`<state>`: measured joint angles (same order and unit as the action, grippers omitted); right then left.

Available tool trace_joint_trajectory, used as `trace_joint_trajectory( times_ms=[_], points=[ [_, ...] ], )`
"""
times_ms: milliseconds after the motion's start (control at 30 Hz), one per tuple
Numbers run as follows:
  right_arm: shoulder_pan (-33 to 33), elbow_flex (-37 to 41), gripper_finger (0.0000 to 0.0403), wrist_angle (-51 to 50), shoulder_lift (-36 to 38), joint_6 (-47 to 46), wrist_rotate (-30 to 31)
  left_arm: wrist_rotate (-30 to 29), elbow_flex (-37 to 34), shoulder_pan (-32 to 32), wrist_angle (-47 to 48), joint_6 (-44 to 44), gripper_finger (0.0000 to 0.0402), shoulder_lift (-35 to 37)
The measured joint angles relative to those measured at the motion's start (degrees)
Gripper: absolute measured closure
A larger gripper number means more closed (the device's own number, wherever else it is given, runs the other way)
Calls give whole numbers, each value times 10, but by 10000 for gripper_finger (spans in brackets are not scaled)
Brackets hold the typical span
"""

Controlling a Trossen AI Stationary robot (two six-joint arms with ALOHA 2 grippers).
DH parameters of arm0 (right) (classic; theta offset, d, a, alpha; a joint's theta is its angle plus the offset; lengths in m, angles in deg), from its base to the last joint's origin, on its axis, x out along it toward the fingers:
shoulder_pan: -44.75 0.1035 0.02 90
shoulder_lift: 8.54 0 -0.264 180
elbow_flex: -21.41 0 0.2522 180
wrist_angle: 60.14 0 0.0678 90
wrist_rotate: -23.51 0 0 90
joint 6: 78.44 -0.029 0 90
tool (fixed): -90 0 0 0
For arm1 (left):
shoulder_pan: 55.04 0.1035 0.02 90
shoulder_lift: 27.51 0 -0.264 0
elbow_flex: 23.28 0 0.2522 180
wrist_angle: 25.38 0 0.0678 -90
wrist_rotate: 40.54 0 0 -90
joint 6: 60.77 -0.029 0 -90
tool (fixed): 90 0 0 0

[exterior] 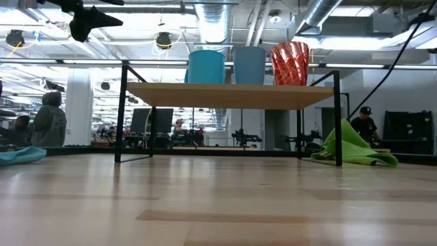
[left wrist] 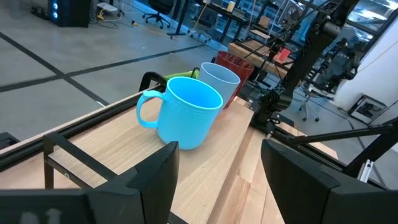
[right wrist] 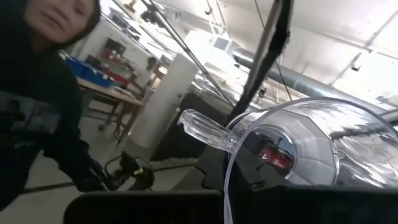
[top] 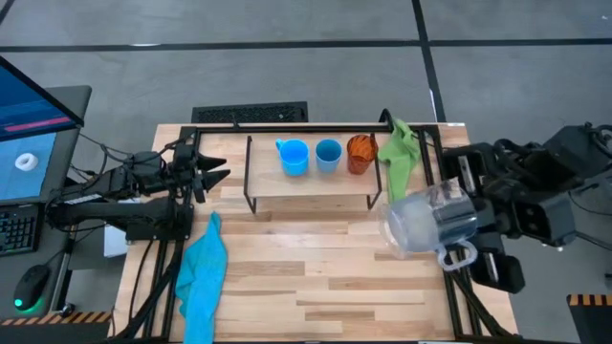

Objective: Stack small to large cups/mugs on shelf
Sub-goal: Put the transparent mug on the shelf

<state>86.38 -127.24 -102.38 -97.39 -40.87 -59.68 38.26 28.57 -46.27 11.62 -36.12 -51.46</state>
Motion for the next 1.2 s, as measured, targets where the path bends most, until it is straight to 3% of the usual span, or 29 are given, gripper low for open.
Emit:
trace_joint_trajectory(
  times_ms=[67,367,433,567,833,1200],
  points=[
    [0,0,383,1,0,0,-23,0,0,0,0,0,182,0],
    [0,0,387,-17,0,-34,-233,0,0,0,0,0,182,0],
    [0,0,383,-22,0,-36,-252,0,0,0,0,0,182,0],
    [-2,0,382,-41,1,-49,-230,0,0,0,0,0,182,0],
    [-64,6,390,-48,-5,-163,-57,0,0,0,1,3,182,0],
    [-222,33,390,-101,-48,-304,-52,0,0,0,1,11,182,0]
  ],
)
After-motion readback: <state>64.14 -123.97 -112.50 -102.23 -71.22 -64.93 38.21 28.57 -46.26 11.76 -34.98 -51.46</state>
